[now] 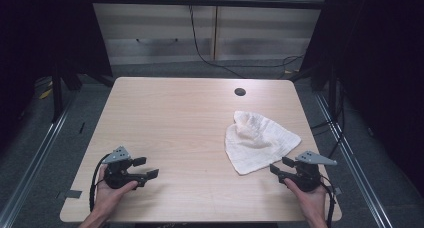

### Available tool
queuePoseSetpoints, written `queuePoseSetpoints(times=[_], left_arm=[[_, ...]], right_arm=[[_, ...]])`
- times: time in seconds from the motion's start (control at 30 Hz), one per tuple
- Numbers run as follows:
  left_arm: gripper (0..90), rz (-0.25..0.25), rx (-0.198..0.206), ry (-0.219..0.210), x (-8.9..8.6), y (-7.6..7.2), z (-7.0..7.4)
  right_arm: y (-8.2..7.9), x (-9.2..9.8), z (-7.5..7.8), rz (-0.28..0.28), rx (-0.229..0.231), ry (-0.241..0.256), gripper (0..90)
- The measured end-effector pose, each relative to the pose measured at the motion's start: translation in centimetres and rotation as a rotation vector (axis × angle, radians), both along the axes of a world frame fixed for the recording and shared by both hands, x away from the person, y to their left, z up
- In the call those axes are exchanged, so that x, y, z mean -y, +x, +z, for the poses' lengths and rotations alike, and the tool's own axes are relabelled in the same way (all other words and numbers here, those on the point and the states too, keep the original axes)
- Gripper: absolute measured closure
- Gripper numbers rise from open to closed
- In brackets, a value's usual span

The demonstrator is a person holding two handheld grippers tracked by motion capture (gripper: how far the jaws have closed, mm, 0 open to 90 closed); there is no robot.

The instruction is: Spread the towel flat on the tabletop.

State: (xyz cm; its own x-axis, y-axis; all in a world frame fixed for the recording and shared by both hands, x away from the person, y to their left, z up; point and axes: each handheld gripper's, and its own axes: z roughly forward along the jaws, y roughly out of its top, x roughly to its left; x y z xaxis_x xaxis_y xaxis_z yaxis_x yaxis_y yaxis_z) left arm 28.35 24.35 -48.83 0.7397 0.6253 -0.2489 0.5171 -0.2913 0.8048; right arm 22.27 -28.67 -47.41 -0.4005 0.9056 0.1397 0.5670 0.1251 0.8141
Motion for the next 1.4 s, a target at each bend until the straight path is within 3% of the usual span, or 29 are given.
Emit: queuePoseSetpoints(times=[0.03,0.23,0.5,0.73,0.97,1.07,1.1,1.17,1.4], left_arm=[[24.8,0.003,-0.001,0.002,0.0,0.0,0.0],[23.9,-0.001,-0.005,0.022,0.2,0.4,-0.3],[23.9,0.015,-0.004,0.037,0.1,0.6,-0.4],[24.1,0.009,0.010,0.033,0.1,0.3,-0.1],[24.2,0.002,0.013,0.032,0.2,0.5,-0.1],[24.2,0.005,0.010,0.034,0.2,0.6,-0.2],[24.2,0.004,0.010,0.035,0.2,0.6,-0.2],[24.1,0.002,0.013,0.034,0.2,0.6,-0.1],[24.1,0.006,0.009,0.026,0.2,0.6,-0.2]], right_arm=[[0.1,0.0,0.1,0.005,-0.006,0.018,37.3],[1.1,-0.2,0.2,0.054,-0.037,0.000,37.5],[3.0,0.1,1.2,0.098,-0.062,0.047,37.0],[4.6,-0.2,2.6,0.114,-0.044,0.018,37.6],[8.1,-0.4,3.1,0.130,-0.076,-0.012,37.7],[10.1,-0.2,3.2,0.134,-0.086,-0.013,43.5],[10.1,-0.2,3.2,0.134,-0.086,-0.013,43.5],[11.4,-0.5,3.0,0.143,-0.107,-0.060,46.0],[13.8,-0.6,1.7,0.159,-0.138,-0.031,41.3]])
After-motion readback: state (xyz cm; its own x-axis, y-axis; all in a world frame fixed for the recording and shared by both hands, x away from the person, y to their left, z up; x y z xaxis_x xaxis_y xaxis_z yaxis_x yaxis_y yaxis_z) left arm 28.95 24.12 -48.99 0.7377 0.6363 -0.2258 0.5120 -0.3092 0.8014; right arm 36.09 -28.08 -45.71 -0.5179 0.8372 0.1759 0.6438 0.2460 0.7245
